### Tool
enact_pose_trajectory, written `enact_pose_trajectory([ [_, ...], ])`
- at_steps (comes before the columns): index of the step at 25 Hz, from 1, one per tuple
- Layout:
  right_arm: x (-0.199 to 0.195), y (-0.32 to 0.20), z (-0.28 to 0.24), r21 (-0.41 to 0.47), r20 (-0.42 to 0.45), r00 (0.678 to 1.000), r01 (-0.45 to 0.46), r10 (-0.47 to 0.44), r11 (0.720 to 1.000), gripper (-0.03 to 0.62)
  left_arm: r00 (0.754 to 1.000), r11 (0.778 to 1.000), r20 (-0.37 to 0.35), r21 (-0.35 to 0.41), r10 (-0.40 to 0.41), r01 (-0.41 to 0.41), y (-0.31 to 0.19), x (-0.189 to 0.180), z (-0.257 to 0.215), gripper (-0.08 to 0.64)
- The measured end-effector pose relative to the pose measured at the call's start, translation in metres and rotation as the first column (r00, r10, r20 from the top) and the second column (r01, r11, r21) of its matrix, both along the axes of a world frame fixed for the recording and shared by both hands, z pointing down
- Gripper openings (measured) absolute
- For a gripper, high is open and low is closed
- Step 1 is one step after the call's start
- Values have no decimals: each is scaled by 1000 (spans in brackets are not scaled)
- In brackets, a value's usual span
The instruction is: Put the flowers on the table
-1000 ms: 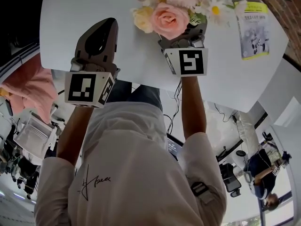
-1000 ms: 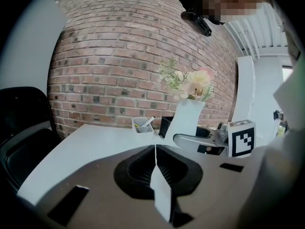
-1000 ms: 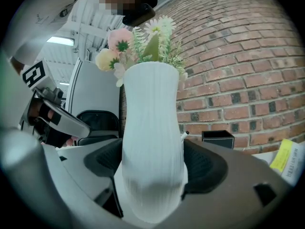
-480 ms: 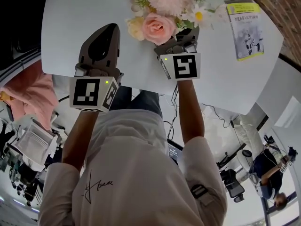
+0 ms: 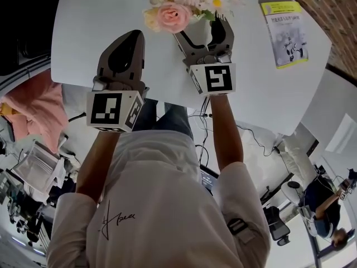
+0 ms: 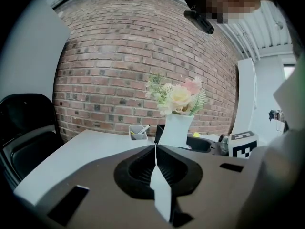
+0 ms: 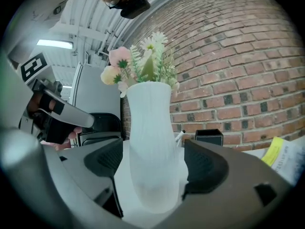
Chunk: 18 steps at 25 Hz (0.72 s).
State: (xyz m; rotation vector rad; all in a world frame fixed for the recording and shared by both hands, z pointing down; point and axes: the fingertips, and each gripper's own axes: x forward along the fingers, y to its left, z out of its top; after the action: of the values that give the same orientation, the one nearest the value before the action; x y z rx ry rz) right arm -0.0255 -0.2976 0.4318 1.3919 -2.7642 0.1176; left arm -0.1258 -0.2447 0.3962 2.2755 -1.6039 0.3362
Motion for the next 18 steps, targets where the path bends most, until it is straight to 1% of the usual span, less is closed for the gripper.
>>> enact_pose_trajectory([
  [7, 11, 18, -16, 30, -22, 1000, 10, -9, 999, 405, 1000, 1000, 10, 19, -6, 6, 16, 10, -10, 11],
  [12, 16, 33, -25, 33, -30, 999, 28, -27, 999, 404, 1000, 999, 11, 31, -11, 11, 28, 15, -15, 11],
  [18, 21, 54, -42, 37, -34, 999, 32, -30, 999, 338, 1000, 999, 0, 50, -19, 19, 44, 16, -27, 11],
])
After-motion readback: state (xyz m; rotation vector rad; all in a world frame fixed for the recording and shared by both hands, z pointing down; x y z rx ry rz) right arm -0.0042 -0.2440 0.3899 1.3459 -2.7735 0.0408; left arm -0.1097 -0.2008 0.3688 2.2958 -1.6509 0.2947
